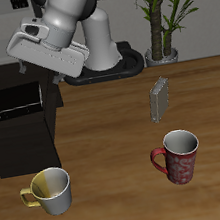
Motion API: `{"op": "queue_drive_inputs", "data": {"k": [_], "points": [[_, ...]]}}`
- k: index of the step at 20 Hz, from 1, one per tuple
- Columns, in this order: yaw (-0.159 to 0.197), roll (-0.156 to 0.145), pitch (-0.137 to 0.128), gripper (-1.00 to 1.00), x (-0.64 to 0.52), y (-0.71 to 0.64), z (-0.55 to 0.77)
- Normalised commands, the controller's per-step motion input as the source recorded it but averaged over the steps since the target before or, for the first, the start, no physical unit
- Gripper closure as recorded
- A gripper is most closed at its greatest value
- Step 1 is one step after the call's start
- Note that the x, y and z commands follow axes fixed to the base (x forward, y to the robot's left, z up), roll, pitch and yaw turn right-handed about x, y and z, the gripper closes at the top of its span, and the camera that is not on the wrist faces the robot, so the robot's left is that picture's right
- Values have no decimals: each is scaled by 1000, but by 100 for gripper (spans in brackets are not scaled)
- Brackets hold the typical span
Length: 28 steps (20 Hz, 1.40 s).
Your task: Place the black book flat on top of the shelf and place the white-yellow mug on top of the shelf
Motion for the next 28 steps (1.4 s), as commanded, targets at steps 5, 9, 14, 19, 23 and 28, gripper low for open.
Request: {"op": "queue_drive_inputs", "data": {"k": [5,9,14,19,23,28], "points": [[-43,192,-78,-100,42,-194,178],[-37,194,26,-100,265,-87,36],[-4,200,-16,-100,283,154,57],[-24,51,-15,-100,312,39,24],[21,102,-4,-100,453,74,-2],[34,80,26,-100,407,-41,-138]]}}
